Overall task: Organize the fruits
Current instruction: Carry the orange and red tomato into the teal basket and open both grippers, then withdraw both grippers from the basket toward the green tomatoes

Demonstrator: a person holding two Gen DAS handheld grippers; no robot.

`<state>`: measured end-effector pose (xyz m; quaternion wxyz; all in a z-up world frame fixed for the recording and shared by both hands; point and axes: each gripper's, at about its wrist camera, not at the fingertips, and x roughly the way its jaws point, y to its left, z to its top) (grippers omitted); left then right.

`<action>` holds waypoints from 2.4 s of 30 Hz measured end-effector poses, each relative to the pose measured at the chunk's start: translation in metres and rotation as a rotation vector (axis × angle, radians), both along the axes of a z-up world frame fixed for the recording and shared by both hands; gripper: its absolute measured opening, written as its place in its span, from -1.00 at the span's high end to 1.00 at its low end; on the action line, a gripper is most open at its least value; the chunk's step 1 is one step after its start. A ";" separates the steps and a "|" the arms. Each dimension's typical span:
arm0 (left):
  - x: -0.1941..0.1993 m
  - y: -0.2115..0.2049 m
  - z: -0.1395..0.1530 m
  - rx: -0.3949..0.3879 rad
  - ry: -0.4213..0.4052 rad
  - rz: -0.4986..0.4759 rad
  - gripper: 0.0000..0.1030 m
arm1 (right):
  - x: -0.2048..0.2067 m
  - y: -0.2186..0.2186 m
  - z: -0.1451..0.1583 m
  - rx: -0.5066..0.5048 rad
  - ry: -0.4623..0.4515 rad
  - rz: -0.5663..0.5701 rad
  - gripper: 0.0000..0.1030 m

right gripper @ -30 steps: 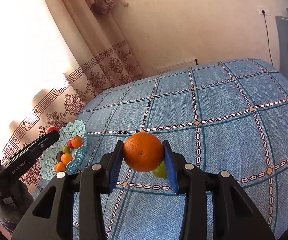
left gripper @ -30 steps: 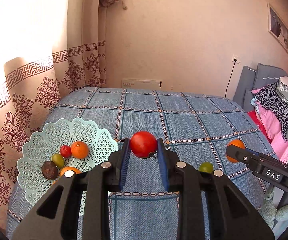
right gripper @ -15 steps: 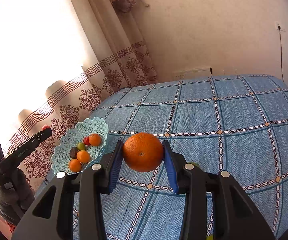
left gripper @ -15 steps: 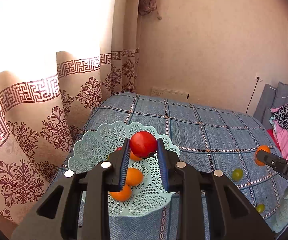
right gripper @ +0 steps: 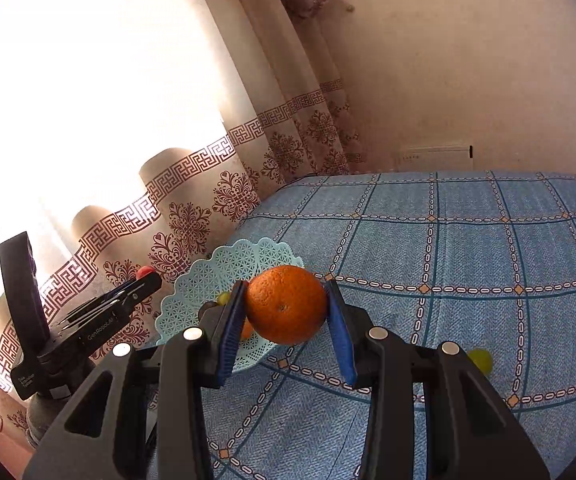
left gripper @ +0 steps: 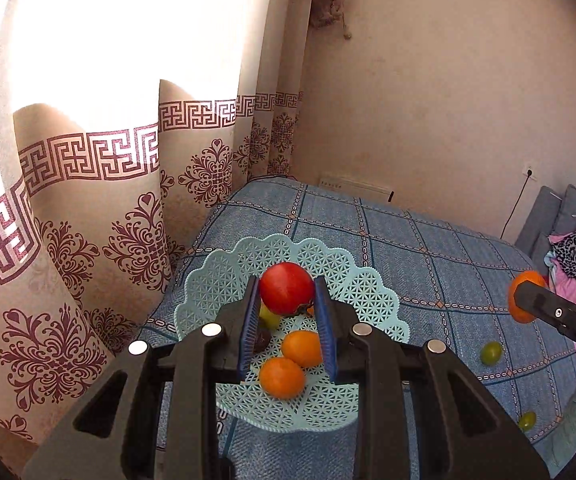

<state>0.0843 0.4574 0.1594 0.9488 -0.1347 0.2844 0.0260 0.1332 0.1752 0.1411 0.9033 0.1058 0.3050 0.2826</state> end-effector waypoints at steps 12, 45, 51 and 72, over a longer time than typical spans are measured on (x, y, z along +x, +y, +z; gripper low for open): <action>0.013 0.011 -0.014 -0.032 0.045 0.001 0.47 | 0.018 0.055 -0.021 -0.040 0.051 0.059 0.23; 0.013 0.023 -0.019 -0.091 0.047 0.056 -0.68 | 0.018 0.081 -0.047 -0.102 0.081 0.082 0.17; 0.013 0.018 -0.017 -0.089 0.041 0.050 -0.82 | 0.014 0.070 -0.047 -0.089 0.081 0.065 0.14; 0.007 -0.009 -0.008 -0.069 0.024 -0.017 -0.91 | 0.005 0.006 -0.052 -0.093 0.094 -0.050 -0.12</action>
